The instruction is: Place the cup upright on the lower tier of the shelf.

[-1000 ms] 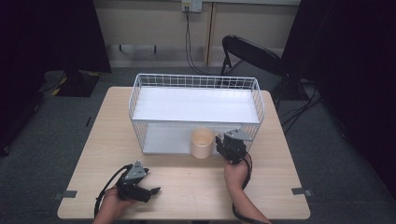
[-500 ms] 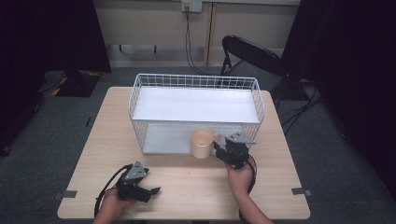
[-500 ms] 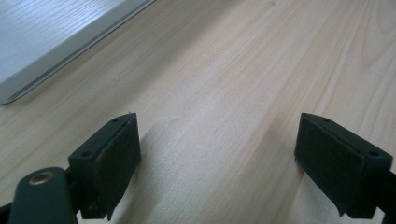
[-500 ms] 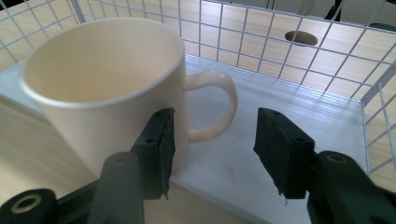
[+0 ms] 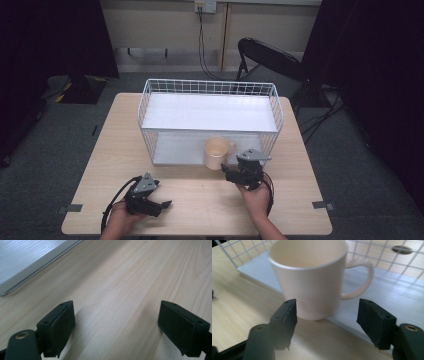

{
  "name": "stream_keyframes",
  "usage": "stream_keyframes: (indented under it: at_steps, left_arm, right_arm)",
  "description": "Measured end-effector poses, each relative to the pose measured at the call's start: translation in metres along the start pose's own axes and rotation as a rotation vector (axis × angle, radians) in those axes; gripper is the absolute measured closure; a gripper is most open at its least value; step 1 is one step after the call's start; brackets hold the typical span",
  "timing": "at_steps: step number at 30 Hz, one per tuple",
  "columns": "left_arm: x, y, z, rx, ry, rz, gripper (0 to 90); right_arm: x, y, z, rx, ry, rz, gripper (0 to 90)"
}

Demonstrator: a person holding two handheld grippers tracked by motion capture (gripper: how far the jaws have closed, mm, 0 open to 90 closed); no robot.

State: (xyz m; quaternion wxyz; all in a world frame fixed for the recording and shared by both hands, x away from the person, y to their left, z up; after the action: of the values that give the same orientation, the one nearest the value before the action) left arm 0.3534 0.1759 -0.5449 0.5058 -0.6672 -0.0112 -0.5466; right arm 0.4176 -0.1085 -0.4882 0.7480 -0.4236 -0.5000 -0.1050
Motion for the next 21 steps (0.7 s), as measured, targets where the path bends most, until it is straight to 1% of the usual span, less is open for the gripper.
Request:
stream_keyframes:
  at_steps: [2,4,5,6,7,8,9,11,15,18,19,21]
  left_arm:
    - [0.000,0.000,0.000,0.000,0.000,0.000,13.9]
    - [0.000,0.000,0.000,0.000,0.000,0.000,13.9]
    - [0.000,0.000,0.000,0.000,0.000,0.000,13.9]
    - [0.000,0.000,0.000,0.000,0.000,0.000,13.9]
    - [0.000,0.000,-0.001,-0.005,-0.007,0.001,13.9]
    - [0.000,0.000,-0.001,-0.005,-0.007,0.001,13.9]
    - [0.000,0.000,-0.001,-0.005,-0.007,0.001,13.9]
    - [0.000,0.000,-0.001,-0.006,-0.008,0.001,13.9]
    - [0.000,0.000,-0.001,-0.006,-0.007,0.001,13.9]
    - [0.000,0.000,-0.001,-0.005,-0.007,0.001,13.9]
    - [0.000,0.000,-0.001,-0.005,-0.007,0.001,13.9]
    - [0.000,0.000,-0.001,-0.005,-0.008,0.001,13.9]
  right_arm:
    - [-0.001,0.003,0.004,0.004,-0.009,0.004,27.8]
    - [0.000,0.006,0.005,0.002,-0.005,-0.004,26.8]
    - [0.001,0.010,0.005,0.012,0.006,-0.010,27.3]
    - [0.001,0.010,0.005,0.012,0.006,-0.010,27.3]
    - [0.001,0.013,0.005,0.020,0.015,-0.008,27.8]
    - [0.001,0.013,0.005,0.020,0.015,-0.008,27.8]
    - [0.003,0.016,0.007,0.019,0.000,-0.008,27.9]
    - [0.004,0.017,0.007,0.018,-0.003,-0.009,27.9]
    - [0.006,0.021,0.008,0.026,0.012,-0.007,29.1]
    - [0.007,0.023,0.008,0.025,0.005,0.001,28.9]
    - [0.008,0.024,0.009,0.014,-0.001,0.005,29.3]
    - [0.009,0.025,0.009,0.020,0.011,-0.001,30.1]
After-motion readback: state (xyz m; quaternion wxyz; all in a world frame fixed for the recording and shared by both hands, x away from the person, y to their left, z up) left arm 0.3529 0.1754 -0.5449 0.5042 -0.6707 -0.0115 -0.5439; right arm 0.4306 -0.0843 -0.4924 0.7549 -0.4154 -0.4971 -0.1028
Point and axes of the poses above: each handheld gripper's, and its own axes: y roughly forward along the jaws, x roughly out of its top, z roughly to its left, the point moved 6 cm from there along y, roughly forward along the jaws, and after that the axes turned 10 degrees about x, right-handed, at the moved point
